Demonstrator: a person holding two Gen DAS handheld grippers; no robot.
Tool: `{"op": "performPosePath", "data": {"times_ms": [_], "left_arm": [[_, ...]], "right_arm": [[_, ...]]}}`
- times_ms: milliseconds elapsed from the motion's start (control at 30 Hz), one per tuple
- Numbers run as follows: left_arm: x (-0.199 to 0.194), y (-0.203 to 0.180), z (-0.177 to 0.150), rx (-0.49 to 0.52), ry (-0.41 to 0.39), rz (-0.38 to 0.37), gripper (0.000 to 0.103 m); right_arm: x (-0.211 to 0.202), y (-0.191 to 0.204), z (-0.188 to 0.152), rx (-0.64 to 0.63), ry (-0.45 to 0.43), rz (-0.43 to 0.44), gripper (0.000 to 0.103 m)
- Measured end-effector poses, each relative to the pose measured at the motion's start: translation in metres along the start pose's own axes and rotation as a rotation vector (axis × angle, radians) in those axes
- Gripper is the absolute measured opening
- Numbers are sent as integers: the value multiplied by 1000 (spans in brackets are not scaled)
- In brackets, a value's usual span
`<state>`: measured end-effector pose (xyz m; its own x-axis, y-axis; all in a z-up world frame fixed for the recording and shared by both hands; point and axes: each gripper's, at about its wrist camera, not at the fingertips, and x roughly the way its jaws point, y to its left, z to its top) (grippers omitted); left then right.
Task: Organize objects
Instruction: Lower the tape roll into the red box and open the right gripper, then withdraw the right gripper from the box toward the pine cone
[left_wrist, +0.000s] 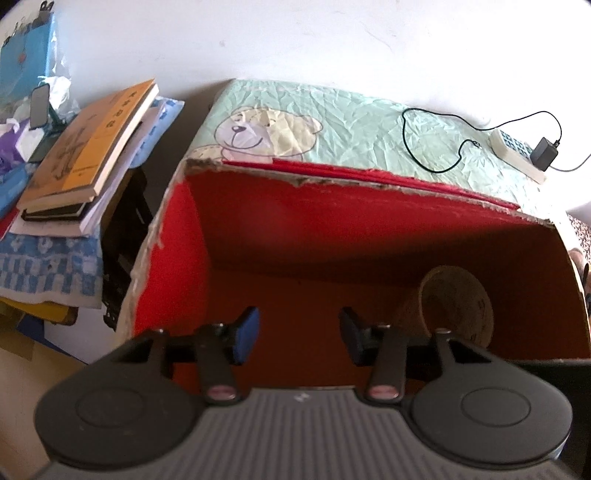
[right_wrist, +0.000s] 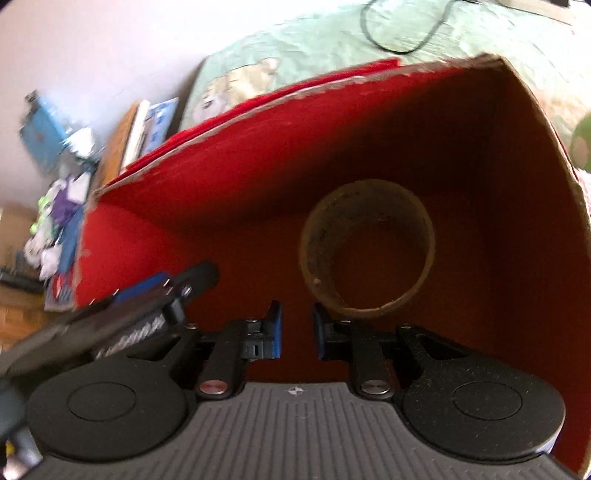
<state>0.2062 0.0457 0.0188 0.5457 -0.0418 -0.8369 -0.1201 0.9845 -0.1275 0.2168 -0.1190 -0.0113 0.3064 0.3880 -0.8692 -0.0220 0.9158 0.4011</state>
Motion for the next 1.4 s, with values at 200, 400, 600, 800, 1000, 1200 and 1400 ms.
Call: {"op": "performPosePath", "data": {"times_ms": [200,400,600,800,1000,1200,1400], "left_arm": [[2,-6,-3,42,1,14,53],[4,-8,-4,71,0,31,54],[5,-11,-5,97,-7,53,54],[5,-15,-8,138,-22,85,55],[3,-19,-9,167,-40,98,56],[3,-22,-11,196,-53,93,57],[3,-24,-12,226,-60,95,57]], "right_arm": [[-3,-16,4,112,-62,-27,20],[-6,-35,1,269,-111,-24,20],[-5,-32,0,271,-141,-48,20],[-1,-22,0,164,-147,-34,22],[-18,-2,-13,-15,-256,-132,21],[-41,-21,-22,-29,-316,-173,22],[-67,-19,-45,-48,-383,-183,24]]}}
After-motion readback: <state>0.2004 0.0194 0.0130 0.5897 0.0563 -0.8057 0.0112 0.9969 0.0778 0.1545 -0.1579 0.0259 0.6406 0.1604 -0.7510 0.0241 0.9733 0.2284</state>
